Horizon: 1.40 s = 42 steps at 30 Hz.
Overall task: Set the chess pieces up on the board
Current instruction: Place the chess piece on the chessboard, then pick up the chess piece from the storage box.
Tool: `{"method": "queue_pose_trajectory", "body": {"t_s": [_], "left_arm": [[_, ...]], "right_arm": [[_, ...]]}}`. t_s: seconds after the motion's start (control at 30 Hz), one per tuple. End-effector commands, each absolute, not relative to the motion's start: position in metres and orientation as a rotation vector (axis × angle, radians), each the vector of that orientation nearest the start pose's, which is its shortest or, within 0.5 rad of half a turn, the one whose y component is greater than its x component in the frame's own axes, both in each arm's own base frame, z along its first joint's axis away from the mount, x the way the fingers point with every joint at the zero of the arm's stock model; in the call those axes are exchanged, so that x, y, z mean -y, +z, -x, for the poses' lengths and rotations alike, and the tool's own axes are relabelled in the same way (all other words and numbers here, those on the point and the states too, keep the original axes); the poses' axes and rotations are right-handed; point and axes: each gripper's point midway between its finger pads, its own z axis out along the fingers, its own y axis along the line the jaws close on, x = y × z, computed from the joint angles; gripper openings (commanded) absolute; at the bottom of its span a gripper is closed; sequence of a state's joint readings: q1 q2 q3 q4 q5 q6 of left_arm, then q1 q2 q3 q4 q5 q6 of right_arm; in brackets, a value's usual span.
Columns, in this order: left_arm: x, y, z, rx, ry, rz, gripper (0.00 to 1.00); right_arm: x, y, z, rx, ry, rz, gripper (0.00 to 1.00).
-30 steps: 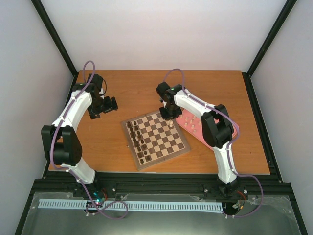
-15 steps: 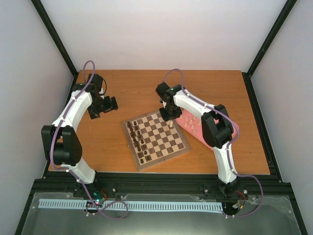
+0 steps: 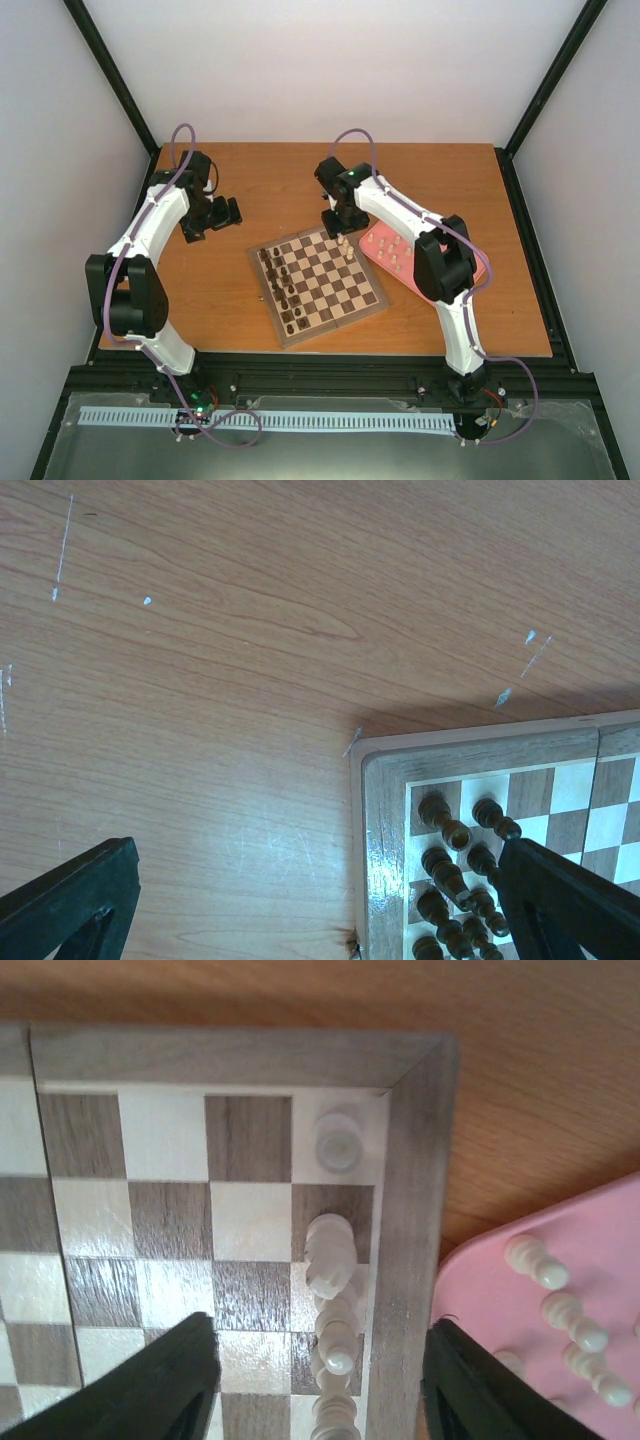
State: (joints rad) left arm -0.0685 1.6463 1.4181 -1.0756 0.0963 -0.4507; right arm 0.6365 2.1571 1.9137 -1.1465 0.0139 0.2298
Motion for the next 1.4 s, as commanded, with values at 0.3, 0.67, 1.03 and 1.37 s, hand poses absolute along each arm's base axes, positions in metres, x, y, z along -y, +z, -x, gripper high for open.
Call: {"method": "queue_pose_trajectory", "body": {"t_s": [0.3, 0.67, 1.03, 1.37], "left_arm": [[0.044, 0.157, -0.364, -2.814, -0.246, 0.484, 1.00], [0.046, 0.149, -0.366, -2.838, -0.257, 0.496, 1.00], [0.048, 0.140, -0.374, -2.863, -0.257, 0.498, 1.00], [0.048, 0.136, -0.378, -2.870, -0.255, 0.510, 1.00]], "right_arm": [[-0.199, 0.170, -0.431, -2.763, 0.037, 0.286, 0.76], [-0.121, 0.137, -0.436, -2.877, -0.065, 0.063, 0.67], [-0.111, 0.089, -0.418, -2.982, -0.040, -0.001, 0.61], [-0.104, 0.065, -0.429, -3.013, -0.024, -0.022, 0.53]]}}
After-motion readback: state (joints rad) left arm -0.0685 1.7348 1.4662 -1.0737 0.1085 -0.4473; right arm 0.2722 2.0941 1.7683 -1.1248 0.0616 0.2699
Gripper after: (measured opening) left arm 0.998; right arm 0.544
